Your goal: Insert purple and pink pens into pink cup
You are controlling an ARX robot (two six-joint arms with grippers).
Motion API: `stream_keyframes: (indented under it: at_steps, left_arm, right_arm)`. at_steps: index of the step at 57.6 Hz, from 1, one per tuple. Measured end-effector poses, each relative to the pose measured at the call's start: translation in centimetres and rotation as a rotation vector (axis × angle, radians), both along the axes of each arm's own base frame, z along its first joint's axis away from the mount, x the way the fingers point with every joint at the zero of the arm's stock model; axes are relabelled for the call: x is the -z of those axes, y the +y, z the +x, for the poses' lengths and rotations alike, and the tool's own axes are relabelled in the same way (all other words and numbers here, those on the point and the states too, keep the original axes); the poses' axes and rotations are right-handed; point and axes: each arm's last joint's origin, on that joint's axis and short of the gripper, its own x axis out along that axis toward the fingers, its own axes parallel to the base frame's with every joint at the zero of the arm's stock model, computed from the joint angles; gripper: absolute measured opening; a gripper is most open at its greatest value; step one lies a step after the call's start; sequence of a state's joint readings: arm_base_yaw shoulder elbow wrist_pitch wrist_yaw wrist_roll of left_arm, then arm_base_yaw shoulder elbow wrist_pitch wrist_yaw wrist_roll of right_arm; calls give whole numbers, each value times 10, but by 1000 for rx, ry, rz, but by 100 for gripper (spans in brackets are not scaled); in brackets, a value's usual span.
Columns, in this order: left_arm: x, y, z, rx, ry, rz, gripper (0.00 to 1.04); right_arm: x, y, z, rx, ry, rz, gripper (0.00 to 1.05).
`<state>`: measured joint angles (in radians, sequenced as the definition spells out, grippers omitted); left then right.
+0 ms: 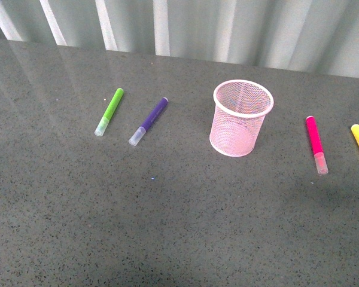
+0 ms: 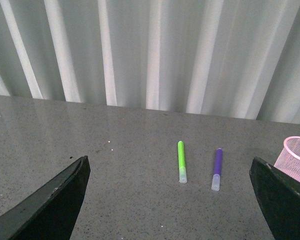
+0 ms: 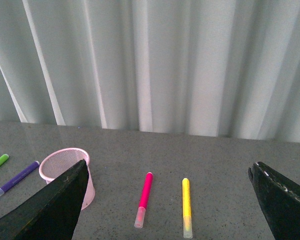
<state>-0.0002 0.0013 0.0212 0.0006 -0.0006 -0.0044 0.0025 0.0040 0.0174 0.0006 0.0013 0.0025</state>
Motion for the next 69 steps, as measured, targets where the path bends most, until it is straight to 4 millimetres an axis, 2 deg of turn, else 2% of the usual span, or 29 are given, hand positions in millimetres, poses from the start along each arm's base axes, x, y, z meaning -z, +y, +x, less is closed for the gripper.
stream_keyframes:
  at_steps: [56,59,63,69]
  left_arm:
    - [0,0,0,0,0,0,98]
    - [2,-1,1,-34,87,-31,98]
    - [-5,-10,12,-85,306,-48,98]
    - [-36,-28,52,-16,300,-26,98]
  right_arm:
    - [0,0,0,0,0,0,98]
    - [0,0,0,0,0,0,98]
    - [0,0,0,1,0,0,98]
    - [0,0,0,-1,1,0,98]
